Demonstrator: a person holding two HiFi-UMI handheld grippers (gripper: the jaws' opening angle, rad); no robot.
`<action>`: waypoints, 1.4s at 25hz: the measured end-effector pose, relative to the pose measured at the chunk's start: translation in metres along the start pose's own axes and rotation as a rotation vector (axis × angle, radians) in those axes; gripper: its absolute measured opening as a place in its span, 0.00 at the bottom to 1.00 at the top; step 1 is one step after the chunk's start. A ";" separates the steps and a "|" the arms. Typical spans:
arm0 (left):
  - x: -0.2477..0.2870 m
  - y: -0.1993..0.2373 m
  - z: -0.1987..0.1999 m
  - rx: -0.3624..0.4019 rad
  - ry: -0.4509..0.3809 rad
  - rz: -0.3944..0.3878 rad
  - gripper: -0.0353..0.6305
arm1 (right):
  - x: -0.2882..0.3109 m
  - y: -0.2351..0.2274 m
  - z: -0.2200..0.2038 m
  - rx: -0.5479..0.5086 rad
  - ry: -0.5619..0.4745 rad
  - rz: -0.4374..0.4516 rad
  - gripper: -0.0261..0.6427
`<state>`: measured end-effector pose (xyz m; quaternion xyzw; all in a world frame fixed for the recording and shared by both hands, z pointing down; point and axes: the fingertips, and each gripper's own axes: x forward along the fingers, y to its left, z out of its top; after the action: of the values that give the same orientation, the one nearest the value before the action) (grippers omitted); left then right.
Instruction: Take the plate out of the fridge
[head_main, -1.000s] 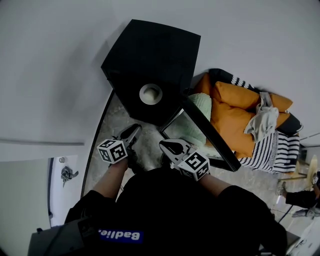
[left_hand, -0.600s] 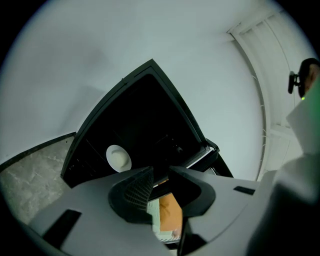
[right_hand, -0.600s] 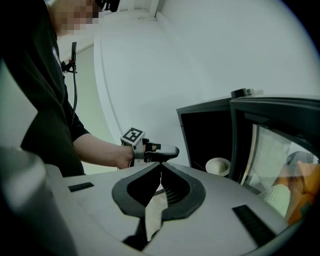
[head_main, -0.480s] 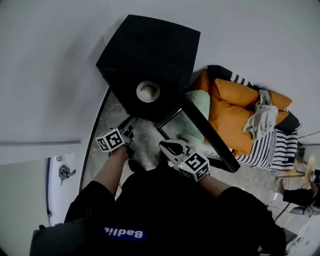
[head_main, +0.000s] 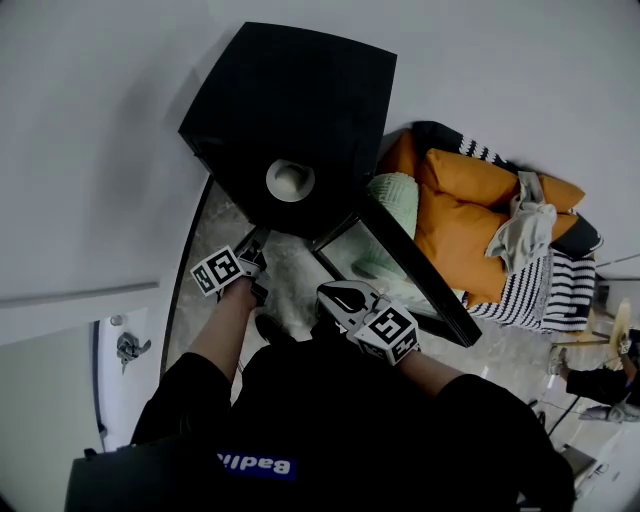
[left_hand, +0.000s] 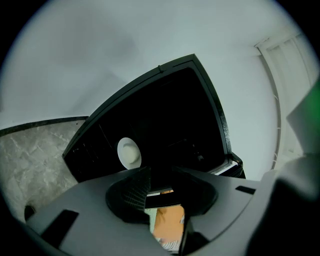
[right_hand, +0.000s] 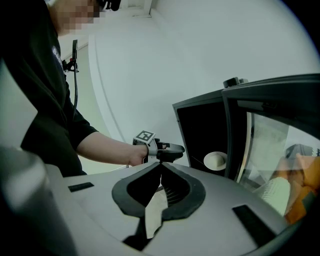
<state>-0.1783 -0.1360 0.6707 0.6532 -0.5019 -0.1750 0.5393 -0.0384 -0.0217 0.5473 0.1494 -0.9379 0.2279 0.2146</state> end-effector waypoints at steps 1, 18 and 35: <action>0.003 0.003 -0.001 -0.016 0.001 0.003 0.22 | 0.000 -0.001 -0.001 0.002 0.004 -0.002 0.06; 0.062 0.051 -0.002 -0.152 0.012 0.043 0.22 | -0.005 -0.015 -0.022 0.037 0.062 -0.037 0.06; 0.120 0.099 -0.019 -0.271 -0.024 0.107 0.25 | -0.013 -0.025 -0.055 0.082 0.135 -0.048 0.06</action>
<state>-0.1576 -0.2183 0.8022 0.5443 -0.5144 -0.2200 0.6251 0.0008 -0.0142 0.5943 0.1650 -0.9073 0.2704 0.2765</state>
